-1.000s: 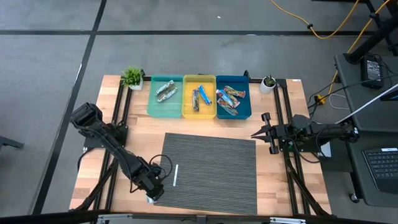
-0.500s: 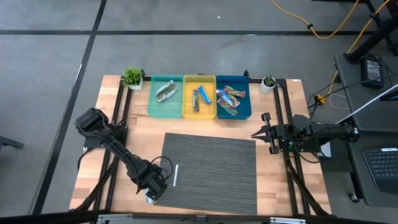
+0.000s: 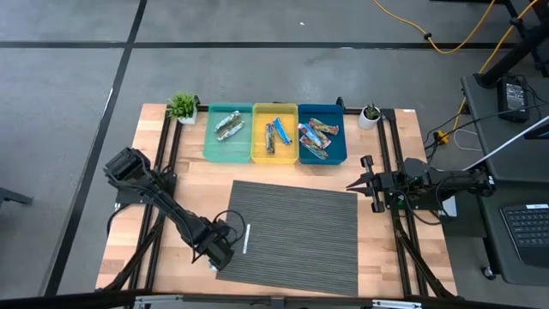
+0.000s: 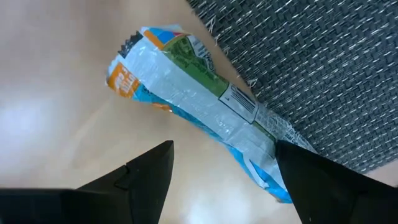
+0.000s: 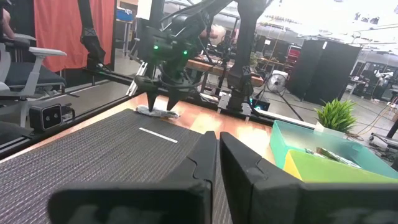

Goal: Pick and place Granola Bars by type
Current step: Put the yellow granola bar into the green bin

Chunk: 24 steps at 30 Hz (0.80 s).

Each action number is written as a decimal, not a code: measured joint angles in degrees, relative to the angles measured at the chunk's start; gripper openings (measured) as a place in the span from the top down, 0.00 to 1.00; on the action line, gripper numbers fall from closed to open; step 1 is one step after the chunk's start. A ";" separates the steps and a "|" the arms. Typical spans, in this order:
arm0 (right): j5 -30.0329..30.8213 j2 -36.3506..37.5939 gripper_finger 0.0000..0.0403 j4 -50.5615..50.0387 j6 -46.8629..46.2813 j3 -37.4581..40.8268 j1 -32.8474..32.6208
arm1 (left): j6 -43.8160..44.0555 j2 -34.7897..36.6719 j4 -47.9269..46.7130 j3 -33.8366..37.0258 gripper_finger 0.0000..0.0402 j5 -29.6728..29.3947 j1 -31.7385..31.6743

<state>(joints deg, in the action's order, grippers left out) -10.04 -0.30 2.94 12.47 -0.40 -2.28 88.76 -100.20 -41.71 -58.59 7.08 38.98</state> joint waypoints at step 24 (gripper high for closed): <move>0.00 0.00 0.94 0.02 0.01 0.01 0.00 | -1.42 5.67 -0.92 0.09 0.31 -8.50 -1.05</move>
<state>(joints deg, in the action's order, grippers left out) -10.04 -0.30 2.96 12.48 -0.39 -2.28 87.34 -94.53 -42.63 -58.50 -1.43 37.93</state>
